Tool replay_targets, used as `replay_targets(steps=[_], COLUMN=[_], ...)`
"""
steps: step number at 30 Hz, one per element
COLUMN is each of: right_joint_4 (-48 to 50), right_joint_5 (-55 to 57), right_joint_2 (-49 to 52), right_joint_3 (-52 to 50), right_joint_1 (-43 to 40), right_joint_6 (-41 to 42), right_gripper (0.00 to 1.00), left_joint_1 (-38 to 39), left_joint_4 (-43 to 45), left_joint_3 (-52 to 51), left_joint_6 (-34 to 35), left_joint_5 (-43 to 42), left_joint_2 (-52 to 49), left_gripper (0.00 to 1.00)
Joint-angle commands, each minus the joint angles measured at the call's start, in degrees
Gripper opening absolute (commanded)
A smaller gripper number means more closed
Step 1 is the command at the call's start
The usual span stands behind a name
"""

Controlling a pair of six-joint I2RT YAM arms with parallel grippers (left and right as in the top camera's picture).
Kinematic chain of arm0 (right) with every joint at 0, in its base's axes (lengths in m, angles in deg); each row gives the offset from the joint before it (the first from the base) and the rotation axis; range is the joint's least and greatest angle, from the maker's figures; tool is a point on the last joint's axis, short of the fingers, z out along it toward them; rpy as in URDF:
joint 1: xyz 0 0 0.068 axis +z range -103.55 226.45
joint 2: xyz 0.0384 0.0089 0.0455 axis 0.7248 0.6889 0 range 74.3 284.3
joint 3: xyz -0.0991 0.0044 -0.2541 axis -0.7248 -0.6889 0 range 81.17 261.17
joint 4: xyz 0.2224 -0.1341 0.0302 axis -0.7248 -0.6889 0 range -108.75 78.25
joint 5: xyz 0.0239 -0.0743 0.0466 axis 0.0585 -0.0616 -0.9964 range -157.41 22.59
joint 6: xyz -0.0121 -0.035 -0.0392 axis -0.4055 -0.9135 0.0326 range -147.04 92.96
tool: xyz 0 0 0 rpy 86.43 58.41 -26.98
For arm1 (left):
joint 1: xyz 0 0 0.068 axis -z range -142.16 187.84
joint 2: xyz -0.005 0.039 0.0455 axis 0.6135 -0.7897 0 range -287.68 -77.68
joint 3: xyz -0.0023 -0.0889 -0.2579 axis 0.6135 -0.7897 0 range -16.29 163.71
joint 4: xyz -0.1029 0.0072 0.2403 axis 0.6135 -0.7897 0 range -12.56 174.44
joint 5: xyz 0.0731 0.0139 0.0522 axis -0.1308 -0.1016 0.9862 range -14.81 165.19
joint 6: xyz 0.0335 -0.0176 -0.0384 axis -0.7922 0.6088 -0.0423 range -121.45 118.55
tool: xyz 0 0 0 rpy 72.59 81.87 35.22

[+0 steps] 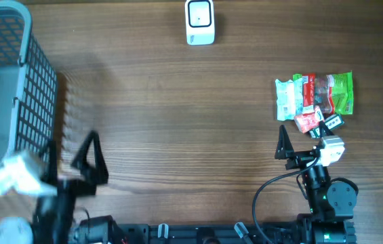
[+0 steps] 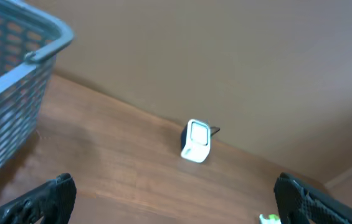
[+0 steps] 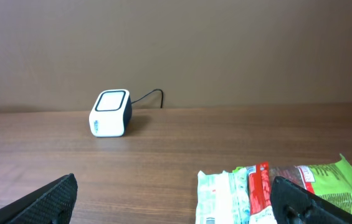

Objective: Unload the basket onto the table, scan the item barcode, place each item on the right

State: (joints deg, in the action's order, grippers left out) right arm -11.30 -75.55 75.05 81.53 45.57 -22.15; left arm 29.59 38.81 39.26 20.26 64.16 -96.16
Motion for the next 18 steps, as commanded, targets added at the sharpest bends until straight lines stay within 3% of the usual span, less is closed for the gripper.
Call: replay_targets(steps=[1, 6, 8, 9, 15, 18], right_joint_4=[0.24, 0.26, 0.24, 0.24, 0.24, 0.24], right_joint_5=[-0.94, -0.94, -0.94, -0.94, -0.94, -0.94], right_joint_2=[-0.5, -0.48, -0.48, -0.5, -0.5, -0.48], right_joint_3=[-0.07, -0.07, -0.07, -0.07, -0.07, -0.07], right_joint_1=[0.39, 0.39, 0.39, 0.39, 0.39, 0.39], right_joint_6=[-0.37, -0.37, -0.37, -0.37, -0.35, -0.37], right_gripper=[1.0, 1.0, 1.0, 1.0, 1.0, 1.0], left_joint_1=[0.39, 4.07, 4.52, 4.66, 5.05, 5.05], left_joint_4=[-3.76, -0.37, 5.51, 10.84, 67.76, 75.95], left_joint_3=[-4.28, -12.83, -15.3, -16.85, -36.89, -45.24], left_joint_6=[-0.72, -0.66, -0.72, -0.7, -0.48, -0.48], left_joint_5=[1.99, 1.95, 2.27, 3.32, 4.72, 6.27], left_joint_2=[8.41, 17.53, 18.27, 18.27, 18.27, 18.27], left_gripper=[1.0, 1.0, 1.0, 1.0, 1.0, 1.0])
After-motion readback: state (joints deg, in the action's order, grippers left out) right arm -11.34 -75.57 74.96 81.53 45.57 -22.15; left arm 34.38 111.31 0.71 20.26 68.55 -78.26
